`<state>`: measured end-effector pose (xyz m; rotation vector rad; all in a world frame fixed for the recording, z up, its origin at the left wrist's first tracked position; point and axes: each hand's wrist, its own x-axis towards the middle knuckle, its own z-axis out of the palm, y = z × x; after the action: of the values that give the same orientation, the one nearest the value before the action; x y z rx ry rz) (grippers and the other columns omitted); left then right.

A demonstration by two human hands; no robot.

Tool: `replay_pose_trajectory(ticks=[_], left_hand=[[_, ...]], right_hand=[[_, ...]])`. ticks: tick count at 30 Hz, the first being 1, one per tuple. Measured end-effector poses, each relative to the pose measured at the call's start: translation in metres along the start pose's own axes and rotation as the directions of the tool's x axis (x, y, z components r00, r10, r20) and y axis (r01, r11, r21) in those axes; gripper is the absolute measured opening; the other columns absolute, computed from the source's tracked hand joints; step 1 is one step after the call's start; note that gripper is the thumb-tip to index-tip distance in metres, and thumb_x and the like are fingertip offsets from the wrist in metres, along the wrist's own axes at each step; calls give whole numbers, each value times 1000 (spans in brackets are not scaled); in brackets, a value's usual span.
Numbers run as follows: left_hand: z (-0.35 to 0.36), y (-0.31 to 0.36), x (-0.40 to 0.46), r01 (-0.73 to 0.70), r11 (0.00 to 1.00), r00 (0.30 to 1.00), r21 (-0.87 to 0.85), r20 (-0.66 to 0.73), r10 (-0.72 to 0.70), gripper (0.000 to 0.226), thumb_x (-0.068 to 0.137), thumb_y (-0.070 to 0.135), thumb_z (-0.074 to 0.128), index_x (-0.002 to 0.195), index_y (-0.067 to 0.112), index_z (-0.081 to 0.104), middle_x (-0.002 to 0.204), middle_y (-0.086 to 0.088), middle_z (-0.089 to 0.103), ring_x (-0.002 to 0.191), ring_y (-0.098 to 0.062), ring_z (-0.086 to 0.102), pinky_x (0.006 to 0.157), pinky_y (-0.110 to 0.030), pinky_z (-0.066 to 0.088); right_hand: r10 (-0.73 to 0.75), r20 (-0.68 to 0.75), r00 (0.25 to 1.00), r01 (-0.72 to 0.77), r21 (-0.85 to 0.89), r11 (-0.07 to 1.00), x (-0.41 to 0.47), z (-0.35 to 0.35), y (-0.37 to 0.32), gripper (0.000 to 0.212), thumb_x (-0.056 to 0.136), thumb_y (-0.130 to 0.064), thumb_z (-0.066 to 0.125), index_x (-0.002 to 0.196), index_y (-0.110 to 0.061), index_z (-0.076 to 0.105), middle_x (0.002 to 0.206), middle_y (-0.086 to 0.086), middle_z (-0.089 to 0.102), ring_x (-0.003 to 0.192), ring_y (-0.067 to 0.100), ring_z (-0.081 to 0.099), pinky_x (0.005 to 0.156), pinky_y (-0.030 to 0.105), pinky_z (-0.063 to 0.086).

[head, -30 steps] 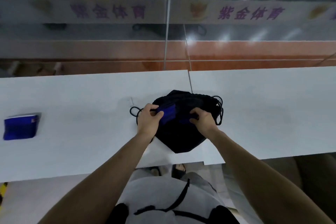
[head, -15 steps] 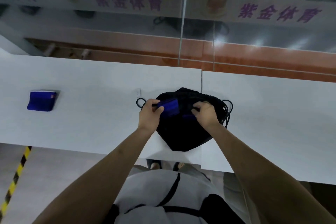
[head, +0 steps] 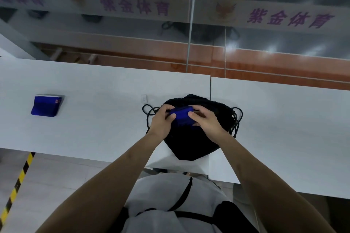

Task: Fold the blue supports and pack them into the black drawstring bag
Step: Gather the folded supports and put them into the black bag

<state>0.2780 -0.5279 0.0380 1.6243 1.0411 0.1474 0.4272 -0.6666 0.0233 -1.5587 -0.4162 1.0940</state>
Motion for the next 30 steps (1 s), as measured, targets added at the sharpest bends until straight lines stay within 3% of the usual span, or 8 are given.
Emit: replay_pose_trajectory(ticks=[5,8,11,15,17,20,24,30], left_hand=[[-1,2,0,-21,999,999,43,35,20,25,98,16,61,118,31,64,103,5,73,97,-12,68,89,-26,53],[-8,-8,3,-39,982,988,184,-141,66,25,95,17,65,120,25,67,113,3,65,107,-15,59,94,-24,44],[-19,-25,1,156,967,965,203,-241,-105,32,96,20,62,127,28,61,119,0,51,111,-19,42,93,-26,33],[-23,-37,-2,256,967,956,2,-149,-253,26,96,17,62,121,27,61,119,-5,67,93,-13,63,70,-17,44],[-21,-37,-1,253,966,954,-48,-156,-258,26,95,13,60,117,26,59,110,-6,72,84,-19,69,54,-12,45],[-19,-29,0,240,966,951,-99,-177,-255,25,94,10,62,115,23,58,106,-6,71,83,-23,70,49,-11,44],[-21,-25,-1,209,967,956,-148,-176,-234,25,92,8,60,110,25,59,104,-6,72,87,-30,72,54,-18,50],[-26,-42,-2,231,954,950,-191,-169,-263,25,88,9,62,101,30,62,100,-5,75,92,-28,74,91,-42,58]], right_hand=[[-1,-81,997,-1,-24,1000,6,4,-1,20,91,-18,76,111,-22,71,105,1,76,104,23,73,91,37,60],[8,-181,984,-33,-135,990,12,4,2,21,88,-18,78,107,-25,72,102,-3,73,102,16,70,86,26,56],[30,-226,974,-86,-240,967,17,7,11,30,89,-19,77,117,-27,72,107,-8,65,103,10,65,88,17,50],[24,-210,977,-115,-433,894,26,18,21,29,87,-11,73,115,-20,70,94,-13,61,87,7,60,67,4,43],[24,-182,983,-111,-485,868,32,23,28,29,87,-8,72,114,-17,69,95,-10,62,90,10,60,68,5,42],[62,-85,994,-100,-573,813,35,28,43,30,88,-8,74,117,-14,69,103,-3,61,97,14,58,81,18,45],[33,-72,997,-71,-636,768,39,27,61,29,89,-9,76,117,-13,69,106,3,66,97,15,61,91,28,51],[9,-8,1000,-12,-776,630,51,25,69,38,90,-13,76,127,-9,70,125,15,65,117,31,60,106,35,47]])
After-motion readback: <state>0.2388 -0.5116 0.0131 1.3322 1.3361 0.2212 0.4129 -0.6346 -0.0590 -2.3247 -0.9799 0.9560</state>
